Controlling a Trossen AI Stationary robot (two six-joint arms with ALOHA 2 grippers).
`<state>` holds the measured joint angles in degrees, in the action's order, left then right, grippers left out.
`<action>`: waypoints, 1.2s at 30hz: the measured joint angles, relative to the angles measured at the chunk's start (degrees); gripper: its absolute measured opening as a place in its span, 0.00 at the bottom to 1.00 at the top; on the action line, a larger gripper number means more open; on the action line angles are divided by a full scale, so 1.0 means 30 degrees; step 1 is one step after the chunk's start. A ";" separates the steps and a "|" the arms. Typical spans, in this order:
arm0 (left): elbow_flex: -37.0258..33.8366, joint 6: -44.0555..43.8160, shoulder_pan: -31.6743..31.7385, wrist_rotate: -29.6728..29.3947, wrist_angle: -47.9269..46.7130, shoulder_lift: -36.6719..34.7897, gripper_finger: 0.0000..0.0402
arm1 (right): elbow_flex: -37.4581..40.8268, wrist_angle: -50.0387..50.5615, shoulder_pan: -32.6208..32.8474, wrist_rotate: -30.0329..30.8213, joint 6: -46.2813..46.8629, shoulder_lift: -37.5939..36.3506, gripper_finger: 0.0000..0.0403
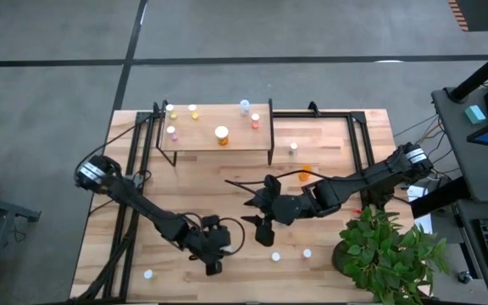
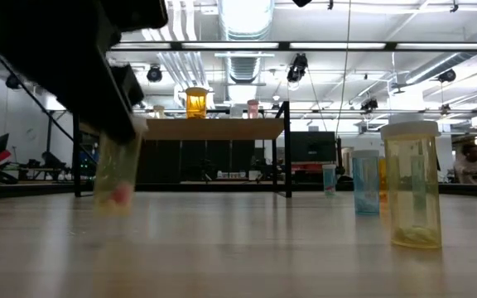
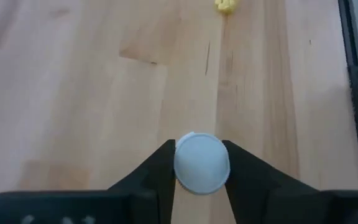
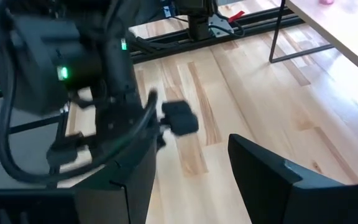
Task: Pick and place medicine bottles onto shelf by color
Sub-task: Put the yellow pill bottle on the shelf
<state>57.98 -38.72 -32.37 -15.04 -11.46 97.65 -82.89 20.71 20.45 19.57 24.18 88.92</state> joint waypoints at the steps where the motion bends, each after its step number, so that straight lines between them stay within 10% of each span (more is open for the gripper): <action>1: 0.0068 0.0011 0.0158 -0.0021 -0.0805 -0.0495 0.26 | 0.0000 0.0000 -0.0007 0.0001 -0.0022 0.0000 0.48; 9: 0.0040 0.0128 0.3468 -0.3191 -0.7801 -0.6345 0.27 | 0.0000 -0.0022 -0.0036 0.0039 -0.0046 0.0000 0.48; 18: 0.0011 -0.0802 1.1780 -0.6187 -1.0713 -1.1700 0.27 | -0.0007 -0.0082 -0.0029 0.0503 0.0087 0.0000 0.48; 25: 0.0377 0.0084 1.6529 -0.3765 -1.0974 -1.1490 0.28 | -0.0007 -0.0102 -0.0029 0.0503 0.0087 0.0000 0.48; 36: 0.1005 0.0062 1.7425 -0.3644 -1.1499 -0.9603 0.28 | -0.0007 -0.0080 -0.0036 0.0503 0.0092 0.0000 0.48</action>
<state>60.99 -38.53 19.90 -25.98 -45.96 68.84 -82.91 20.47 20.34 21.08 24.46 88.92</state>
